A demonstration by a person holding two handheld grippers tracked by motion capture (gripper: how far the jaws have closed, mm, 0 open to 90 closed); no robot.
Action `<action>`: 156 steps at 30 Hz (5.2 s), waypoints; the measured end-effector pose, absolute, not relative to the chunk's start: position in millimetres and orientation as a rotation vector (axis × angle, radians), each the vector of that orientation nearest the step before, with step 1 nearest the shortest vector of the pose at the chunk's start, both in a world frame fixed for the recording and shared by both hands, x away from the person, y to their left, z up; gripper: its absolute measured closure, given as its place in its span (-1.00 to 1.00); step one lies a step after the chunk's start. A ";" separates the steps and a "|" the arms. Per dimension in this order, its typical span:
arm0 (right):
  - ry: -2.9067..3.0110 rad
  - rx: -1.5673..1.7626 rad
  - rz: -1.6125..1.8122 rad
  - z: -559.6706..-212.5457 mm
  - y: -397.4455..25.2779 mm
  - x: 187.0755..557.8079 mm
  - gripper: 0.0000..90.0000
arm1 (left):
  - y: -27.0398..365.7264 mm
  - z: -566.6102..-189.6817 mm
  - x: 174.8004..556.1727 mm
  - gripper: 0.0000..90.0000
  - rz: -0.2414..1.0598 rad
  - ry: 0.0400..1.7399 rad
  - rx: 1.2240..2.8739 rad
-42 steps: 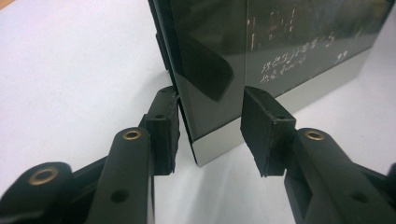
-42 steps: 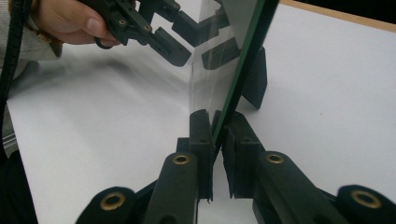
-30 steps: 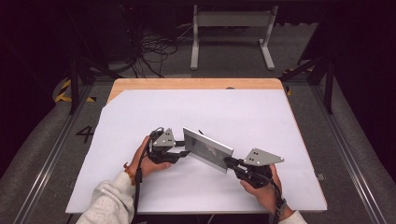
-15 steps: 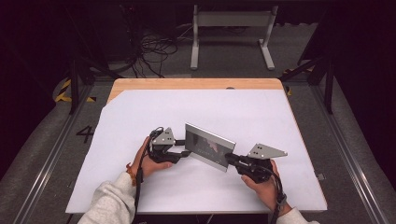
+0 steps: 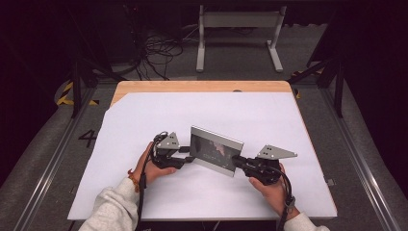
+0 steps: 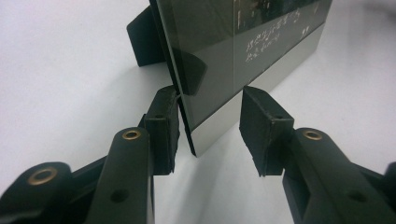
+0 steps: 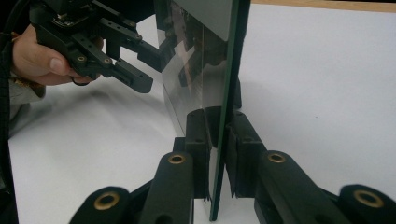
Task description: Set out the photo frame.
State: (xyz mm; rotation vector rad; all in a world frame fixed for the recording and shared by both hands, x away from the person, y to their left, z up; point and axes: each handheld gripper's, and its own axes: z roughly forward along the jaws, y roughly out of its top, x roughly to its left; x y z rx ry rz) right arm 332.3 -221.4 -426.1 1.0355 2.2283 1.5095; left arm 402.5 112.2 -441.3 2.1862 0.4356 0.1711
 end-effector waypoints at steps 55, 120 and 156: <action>2.314 0.979 1.212 -440.5 -218.0 334.3 0.85 | 113.9 -454.0 374.8 0.42 0.202 0.421 2.293; 2.319 0.777 1.080 -431.9 -246.8 289.7 0.19 | 189.8 -447.9 318.4 0.08 0.400 0.555 2.210; 2.358 0.794 1.022 -447.9 -242.4 294.7 -0.81 | 181.8 -461.6 318.4 -0.91 0.355 0.576 2.241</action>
